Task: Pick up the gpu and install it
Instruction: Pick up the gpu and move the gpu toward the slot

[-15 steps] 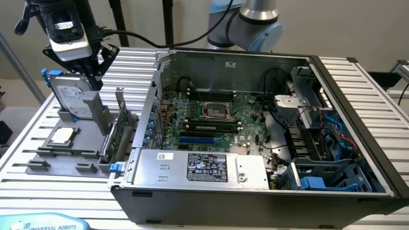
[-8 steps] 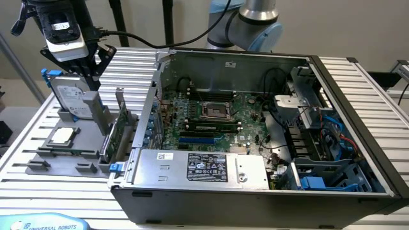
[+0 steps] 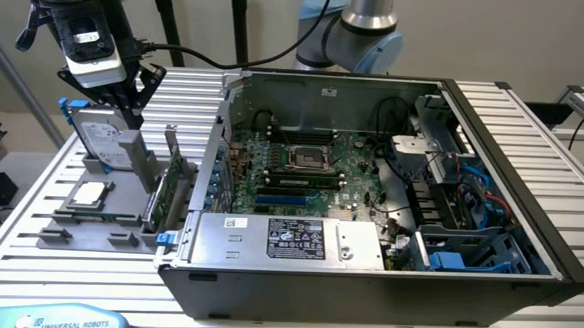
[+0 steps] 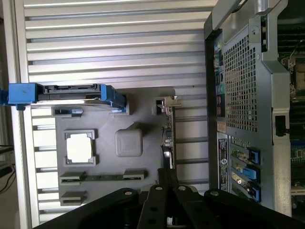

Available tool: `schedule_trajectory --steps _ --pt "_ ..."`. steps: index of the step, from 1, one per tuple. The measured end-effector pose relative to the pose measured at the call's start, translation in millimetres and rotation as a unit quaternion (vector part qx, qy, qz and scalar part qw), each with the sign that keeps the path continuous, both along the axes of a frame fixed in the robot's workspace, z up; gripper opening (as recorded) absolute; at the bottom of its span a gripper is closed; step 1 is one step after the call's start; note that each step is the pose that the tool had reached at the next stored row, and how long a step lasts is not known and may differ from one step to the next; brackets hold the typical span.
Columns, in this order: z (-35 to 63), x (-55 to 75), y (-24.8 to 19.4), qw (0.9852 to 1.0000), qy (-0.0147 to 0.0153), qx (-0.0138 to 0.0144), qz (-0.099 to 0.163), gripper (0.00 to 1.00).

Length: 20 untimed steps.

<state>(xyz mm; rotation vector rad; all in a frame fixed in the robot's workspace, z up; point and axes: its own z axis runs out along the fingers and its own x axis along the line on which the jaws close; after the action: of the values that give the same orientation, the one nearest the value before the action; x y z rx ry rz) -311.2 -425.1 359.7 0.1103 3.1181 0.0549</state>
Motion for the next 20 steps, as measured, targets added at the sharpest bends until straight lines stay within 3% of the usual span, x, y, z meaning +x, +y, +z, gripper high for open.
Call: schedule_trajectory --steps 3,5,8,9,13,20 --pt "0.0 0.0 0.0 1.0000 0.0000 0.0000 0.000 0.12" --pt "0.0 0.0 0.0 1.0000 0.0000 0.0000 0.000 0.18" --pt "0.0 0.0 0.0 1.0000 0.0001 -0.0002 0.000 0.36" --pt "-0.1 0.0 0.0 1.0000 0.0000 -0.0005 0.000 0.36" --pt "-3.9 0.0 0.0 1.0000 0.0000 -0.0019 0.000 0.54" --pt "-16.6 0.5 -0.5 1.0000 0.0000 -0.0020 0.000 0.54"
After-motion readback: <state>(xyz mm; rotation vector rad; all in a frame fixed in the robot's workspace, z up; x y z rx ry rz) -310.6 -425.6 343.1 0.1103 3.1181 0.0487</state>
